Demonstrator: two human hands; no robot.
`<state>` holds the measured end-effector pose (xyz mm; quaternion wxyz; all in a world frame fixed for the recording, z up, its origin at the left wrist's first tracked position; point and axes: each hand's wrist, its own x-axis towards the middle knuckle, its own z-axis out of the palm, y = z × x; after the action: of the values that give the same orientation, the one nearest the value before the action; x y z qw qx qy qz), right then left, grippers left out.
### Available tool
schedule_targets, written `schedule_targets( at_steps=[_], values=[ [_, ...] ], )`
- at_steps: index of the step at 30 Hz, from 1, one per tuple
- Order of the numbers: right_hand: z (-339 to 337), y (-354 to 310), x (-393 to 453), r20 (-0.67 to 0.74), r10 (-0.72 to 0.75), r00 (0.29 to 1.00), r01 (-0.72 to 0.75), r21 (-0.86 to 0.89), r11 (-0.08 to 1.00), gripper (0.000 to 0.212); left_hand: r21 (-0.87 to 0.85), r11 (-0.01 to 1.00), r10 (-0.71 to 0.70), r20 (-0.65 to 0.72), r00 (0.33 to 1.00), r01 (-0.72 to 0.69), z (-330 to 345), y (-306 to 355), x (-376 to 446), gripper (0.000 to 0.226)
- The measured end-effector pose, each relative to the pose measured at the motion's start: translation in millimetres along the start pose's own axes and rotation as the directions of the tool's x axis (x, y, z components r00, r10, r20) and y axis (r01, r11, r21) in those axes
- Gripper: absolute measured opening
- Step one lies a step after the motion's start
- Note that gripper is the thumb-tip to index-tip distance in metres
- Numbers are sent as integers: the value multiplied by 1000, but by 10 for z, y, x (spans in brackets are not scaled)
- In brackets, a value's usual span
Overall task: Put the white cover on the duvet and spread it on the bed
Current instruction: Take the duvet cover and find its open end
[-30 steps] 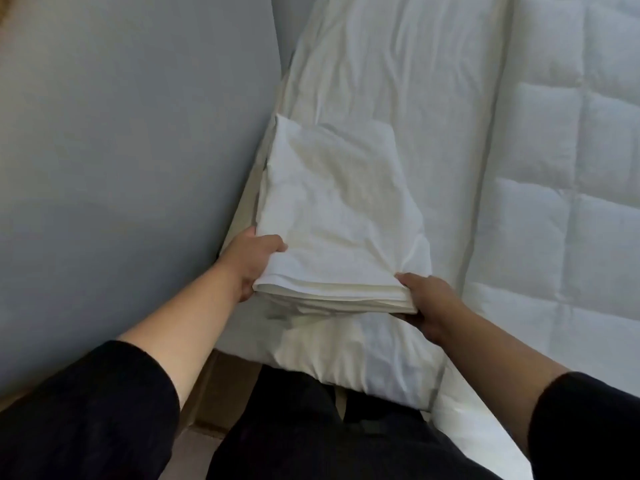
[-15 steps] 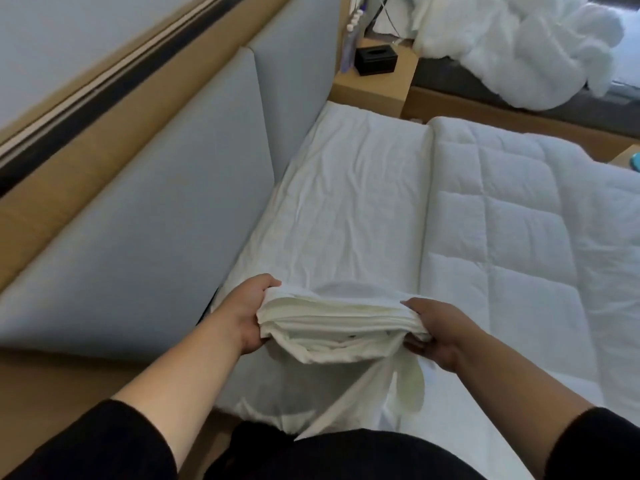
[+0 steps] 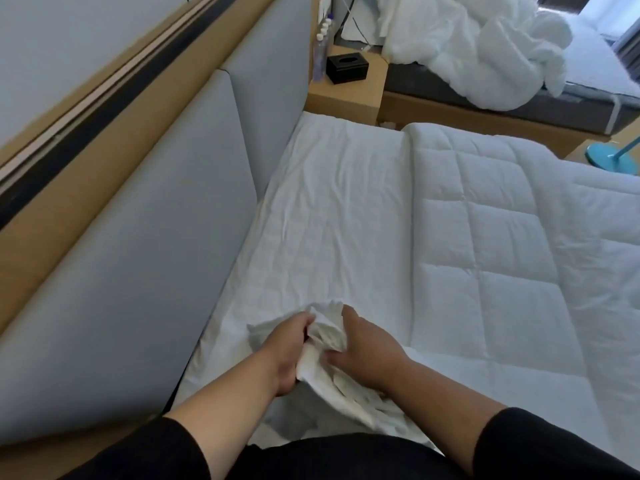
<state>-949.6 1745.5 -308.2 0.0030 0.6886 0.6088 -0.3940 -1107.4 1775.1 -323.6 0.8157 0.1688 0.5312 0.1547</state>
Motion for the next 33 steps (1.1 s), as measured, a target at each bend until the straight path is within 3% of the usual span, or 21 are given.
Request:
schedule_targets(
  at_steps=[5,8,10,14,18,21,24,26,30,33],
  values=[
    [-39,119,262,-35,140,990,-136,89,987,33,153,982,-123,80,989,110,-331,-142,196,28],
    [-1,253,279,-40,214,976,-197,261,945,20,283,948,-160,31,987,145,-616,-165,398,10],
    [21,304,242,-26,236,971,-217,310,926,21,318,933,-140,-114,984,169,-855,-191,621,11],
    [116,399,256,-33,279,960,-252,336,908,25,206,940,-171,-401,900,271,-1463,-329,1093,17],
    [285,581,335,0,349,937,-323,381,866,29,82,914,-342,-374,862,398,-1761,-642,1482,49],
    [367,692,409,136,310,941,-338,430,838,52,-12,884,-445,-328,833,468,-1691,-824,1698,59],
    [390,758,494,306,287,908,-410,500,763,77,-28,876,-452,-398,798,482,-1532,-932,1811,61],
    [422,789,558,390,262,883,-450,540,711,84,-70,890,-431,-447,784,450,-1517,-982,1863,50],
    [477,793,692,554,249,795,-567,529,632,79,-348,864,-483,-362,797,365,-1610,-1132,1948,41],
    [540,700,779,523,329,786,-549,345,762,60,-322,919,-347,-392,852,227,-1534,-1142,1893,34]
  ],
)
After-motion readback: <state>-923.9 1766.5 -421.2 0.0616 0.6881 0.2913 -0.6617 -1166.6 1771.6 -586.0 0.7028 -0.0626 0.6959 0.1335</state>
